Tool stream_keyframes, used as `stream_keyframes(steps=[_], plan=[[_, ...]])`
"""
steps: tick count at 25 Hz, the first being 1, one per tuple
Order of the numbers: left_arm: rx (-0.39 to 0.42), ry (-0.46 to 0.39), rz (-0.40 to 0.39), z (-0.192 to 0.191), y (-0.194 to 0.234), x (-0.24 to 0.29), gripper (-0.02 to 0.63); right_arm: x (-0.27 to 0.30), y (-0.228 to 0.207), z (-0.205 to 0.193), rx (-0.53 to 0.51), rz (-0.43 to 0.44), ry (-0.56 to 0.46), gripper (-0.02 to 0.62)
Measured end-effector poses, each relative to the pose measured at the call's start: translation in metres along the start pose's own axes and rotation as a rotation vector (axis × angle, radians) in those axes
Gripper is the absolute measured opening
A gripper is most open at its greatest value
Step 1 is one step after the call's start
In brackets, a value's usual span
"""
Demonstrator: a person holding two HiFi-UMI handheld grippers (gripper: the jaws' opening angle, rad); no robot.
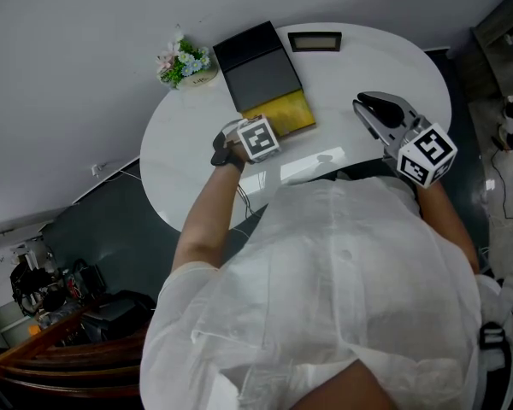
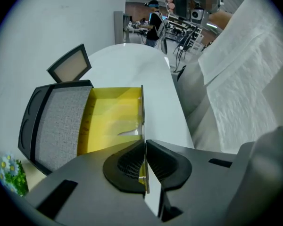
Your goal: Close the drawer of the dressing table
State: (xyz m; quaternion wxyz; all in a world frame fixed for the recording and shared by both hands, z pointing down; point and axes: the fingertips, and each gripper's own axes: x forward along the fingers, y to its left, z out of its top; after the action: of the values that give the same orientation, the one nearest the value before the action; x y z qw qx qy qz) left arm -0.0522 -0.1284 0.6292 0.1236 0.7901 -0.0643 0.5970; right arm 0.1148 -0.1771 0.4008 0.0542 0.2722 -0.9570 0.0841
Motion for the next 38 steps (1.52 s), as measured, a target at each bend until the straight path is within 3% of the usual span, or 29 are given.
stream_keyframes(steps=[14, 23, 38], plan=[[-0.018, -0.044, 0.003, 0.008, 0.005, -0.002, 0.029, -0.001, -0.001, -0.003, 0.013, -0.009, 0.007, 0.043], [-0.029, 0.014, 0.121, -0.006, 0.027, -0.004, 0.028, 0.001, -0.001, -0.005, 0.016, -0.008, 0.015, 0.043], [-0.048, 0.015, 0.196, -0.007, 0.056, -0.007, 0.028, 0.002, -0.002, -0.005, 0.021, -0.013, 0.022, 0.043]])
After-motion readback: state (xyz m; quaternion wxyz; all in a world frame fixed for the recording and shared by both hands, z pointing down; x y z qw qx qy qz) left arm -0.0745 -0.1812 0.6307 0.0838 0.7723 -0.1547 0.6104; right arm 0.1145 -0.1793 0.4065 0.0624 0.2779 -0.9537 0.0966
